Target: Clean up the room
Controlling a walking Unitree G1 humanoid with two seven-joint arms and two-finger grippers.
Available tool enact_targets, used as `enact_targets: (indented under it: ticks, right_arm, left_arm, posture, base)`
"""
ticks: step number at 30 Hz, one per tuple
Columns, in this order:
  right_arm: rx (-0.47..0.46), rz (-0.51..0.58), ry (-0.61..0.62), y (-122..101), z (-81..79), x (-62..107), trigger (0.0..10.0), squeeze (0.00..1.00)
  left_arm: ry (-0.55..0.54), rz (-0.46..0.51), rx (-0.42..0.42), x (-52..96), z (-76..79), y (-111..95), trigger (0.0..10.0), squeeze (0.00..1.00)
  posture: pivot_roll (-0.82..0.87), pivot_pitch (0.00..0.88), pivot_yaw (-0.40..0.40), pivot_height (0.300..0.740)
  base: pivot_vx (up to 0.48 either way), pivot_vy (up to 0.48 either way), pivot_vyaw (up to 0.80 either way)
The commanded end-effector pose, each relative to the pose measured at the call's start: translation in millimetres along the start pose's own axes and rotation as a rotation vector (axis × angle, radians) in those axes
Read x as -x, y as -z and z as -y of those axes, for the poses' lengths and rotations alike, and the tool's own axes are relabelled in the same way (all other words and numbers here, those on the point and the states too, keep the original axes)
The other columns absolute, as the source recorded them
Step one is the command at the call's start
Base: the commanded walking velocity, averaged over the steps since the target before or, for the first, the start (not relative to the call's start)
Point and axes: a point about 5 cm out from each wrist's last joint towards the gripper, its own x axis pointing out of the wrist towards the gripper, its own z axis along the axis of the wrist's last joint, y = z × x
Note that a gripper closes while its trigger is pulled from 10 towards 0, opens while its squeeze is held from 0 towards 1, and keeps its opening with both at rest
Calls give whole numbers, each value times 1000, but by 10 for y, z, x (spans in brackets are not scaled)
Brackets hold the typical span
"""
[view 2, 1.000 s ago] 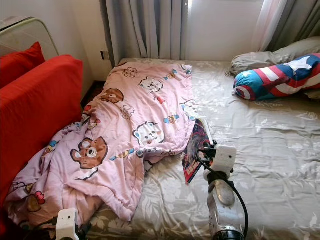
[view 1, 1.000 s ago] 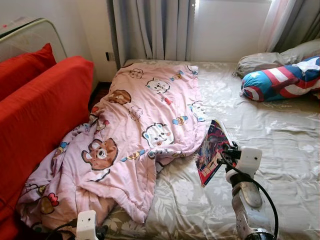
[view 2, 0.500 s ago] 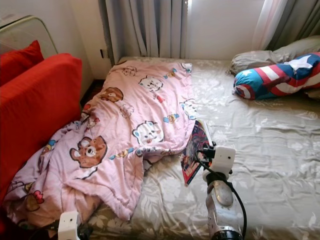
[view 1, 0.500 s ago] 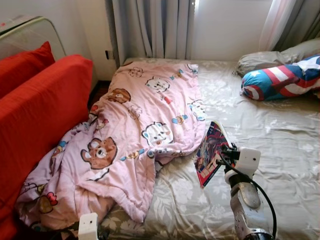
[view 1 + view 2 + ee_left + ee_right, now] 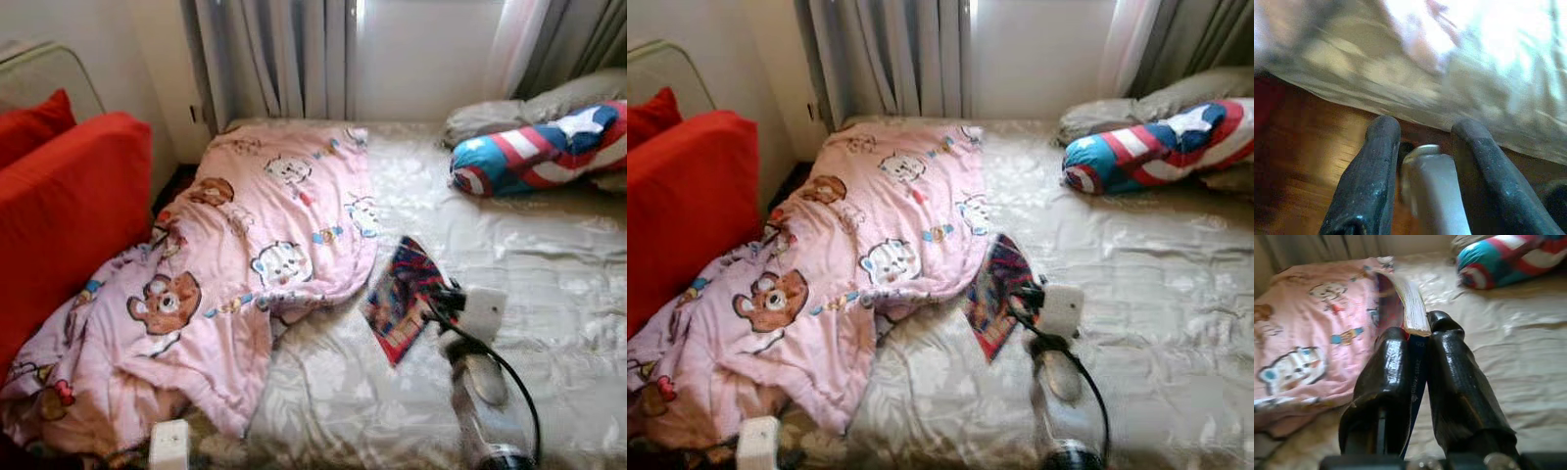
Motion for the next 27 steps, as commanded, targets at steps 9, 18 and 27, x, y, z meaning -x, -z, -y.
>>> enact_targets:
  ticks: [9,18,27]
  right_arm:
    - [-17,57,-27,-115,-103,-59,10000,0]
    - [-19,52,-11,-103,-80,-46,10000,0]
    - [-25,46,-16,-81,-116,-35,10000,0]
  left_arm:
    - [-20,-1,-7,14,-81,5,10000,0]
    - [-16,-3,-6,17,-68,22,10000,0]
    - [-23,1,-2,20,-92,15,10000,0]
  posture:
    - [-36,0,-38,740]
    - [-42,0,-40,740]
    - [-39,0,-37,740]
  base:
    - [0,-382,0]
    - [0,-384,0]
    - [0,-382,-101]
